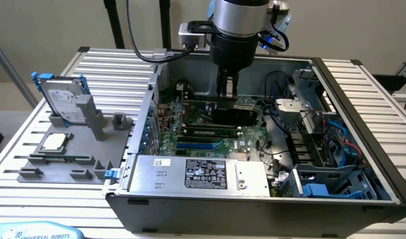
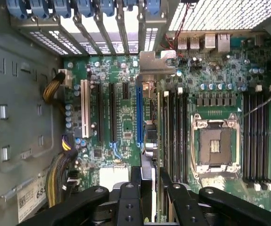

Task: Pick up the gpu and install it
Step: 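Insert the gpu into the slot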

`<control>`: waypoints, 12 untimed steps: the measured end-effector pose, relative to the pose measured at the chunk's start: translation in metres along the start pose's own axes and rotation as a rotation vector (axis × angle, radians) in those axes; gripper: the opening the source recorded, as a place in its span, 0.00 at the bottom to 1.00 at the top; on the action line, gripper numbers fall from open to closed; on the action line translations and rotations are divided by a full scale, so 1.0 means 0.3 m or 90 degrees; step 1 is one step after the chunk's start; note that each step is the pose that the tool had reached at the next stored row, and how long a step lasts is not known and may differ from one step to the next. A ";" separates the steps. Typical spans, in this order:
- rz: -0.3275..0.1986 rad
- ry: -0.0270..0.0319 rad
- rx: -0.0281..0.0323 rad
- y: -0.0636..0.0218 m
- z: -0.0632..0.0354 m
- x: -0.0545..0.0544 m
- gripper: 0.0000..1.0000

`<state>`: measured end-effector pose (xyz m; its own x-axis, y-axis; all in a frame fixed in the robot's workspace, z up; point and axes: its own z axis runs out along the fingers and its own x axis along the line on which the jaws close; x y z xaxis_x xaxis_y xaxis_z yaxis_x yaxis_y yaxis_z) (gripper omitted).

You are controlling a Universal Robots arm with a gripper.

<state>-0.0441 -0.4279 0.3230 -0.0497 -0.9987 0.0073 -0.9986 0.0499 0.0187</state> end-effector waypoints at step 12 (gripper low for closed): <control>-0.002 -0.0030 0.0004 0.110 0.060 0.054 0.27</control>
<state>-0.0782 -0.4425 0.3057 -0.0470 -0.9989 0.0025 -0.9987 0.0470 0.0180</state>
